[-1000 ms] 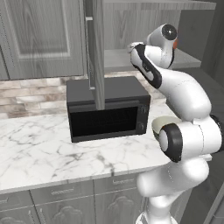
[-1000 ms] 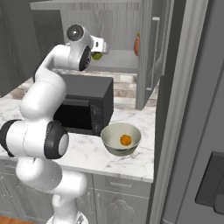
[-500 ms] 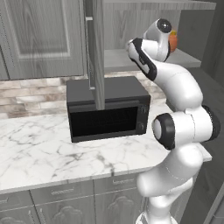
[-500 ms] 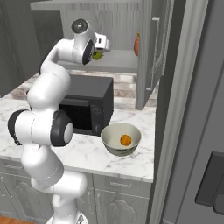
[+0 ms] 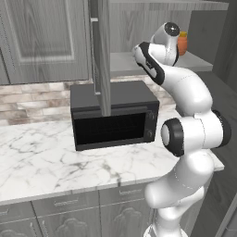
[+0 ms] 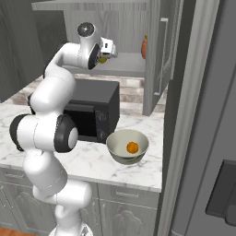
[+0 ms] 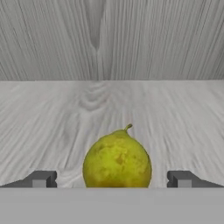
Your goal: Open the cabinet. Pick the pear and orange from the cabinet and place them into the bowl. Then close the cabinet.
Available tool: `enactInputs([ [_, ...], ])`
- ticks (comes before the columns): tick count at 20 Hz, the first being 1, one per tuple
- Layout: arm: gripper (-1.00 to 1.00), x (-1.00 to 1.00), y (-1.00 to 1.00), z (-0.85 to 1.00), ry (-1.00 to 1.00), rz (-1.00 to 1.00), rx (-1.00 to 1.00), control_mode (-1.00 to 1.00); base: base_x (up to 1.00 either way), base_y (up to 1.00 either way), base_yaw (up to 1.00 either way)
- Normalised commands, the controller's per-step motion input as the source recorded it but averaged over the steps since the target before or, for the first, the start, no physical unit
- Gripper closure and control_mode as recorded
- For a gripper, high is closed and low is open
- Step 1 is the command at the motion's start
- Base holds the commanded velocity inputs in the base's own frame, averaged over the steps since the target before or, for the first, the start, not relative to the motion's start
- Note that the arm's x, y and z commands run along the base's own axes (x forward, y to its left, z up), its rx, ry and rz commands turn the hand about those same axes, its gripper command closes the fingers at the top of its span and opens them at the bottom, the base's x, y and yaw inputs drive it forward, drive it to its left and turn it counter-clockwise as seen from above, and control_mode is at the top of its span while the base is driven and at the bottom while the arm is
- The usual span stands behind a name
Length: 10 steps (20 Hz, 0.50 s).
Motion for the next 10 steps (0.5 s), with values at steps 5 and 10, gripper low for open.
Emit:
enactInputs([
  [5, -1.0, 0.14, 0.0, -0.13, 0.0, 0.0, 0.0, -1.0, 0.0, 0.0, 0.0],
  [10, -1.0, 0.29, 0.0, -0.01, 0.0, 0.0, 0.0, -1.0, 0.0, 0.0, 0.0],
])
